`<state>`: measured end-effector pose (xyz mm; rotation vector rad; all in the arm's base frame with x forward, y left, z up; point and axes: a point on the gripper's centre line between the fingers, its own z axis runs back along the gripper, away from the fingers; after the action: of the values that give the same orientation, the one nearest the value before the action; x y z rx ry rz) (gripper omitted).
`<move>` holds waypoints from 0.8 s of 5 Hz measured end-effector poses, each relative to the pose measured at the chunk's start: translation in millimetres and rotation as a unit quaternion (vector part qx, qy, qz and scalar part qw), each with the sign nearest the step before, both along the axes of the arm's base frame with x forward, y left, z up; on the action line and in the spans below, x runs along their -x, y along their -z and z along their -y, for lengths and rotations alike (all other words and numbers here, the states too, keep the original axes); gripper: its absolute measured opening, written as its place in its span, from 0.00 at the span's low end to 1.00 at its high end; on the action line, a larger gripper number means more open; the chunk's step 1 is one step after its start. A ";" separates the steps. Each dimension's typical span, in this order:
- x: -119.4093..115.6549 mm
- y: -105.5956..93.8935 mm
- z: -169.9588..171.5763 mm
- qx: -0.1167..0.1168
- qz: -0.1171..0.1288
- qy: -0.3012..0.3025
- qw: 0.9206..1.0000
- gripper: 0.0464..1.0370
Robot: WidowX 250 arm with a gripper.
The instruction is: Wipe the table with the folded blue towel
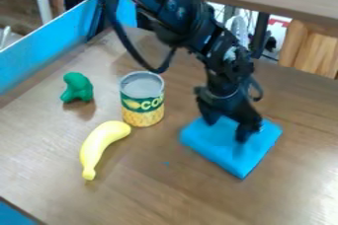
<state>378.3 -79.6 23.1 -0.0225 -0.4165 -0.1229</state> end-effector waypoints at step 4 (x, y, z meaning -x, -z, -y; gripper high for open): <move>13.6 0.6 19.7 0.005 -0.007 0.021 1.000 0.96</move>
<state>364.7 -99.3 22.5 -0.0409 -0.4036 -0.1617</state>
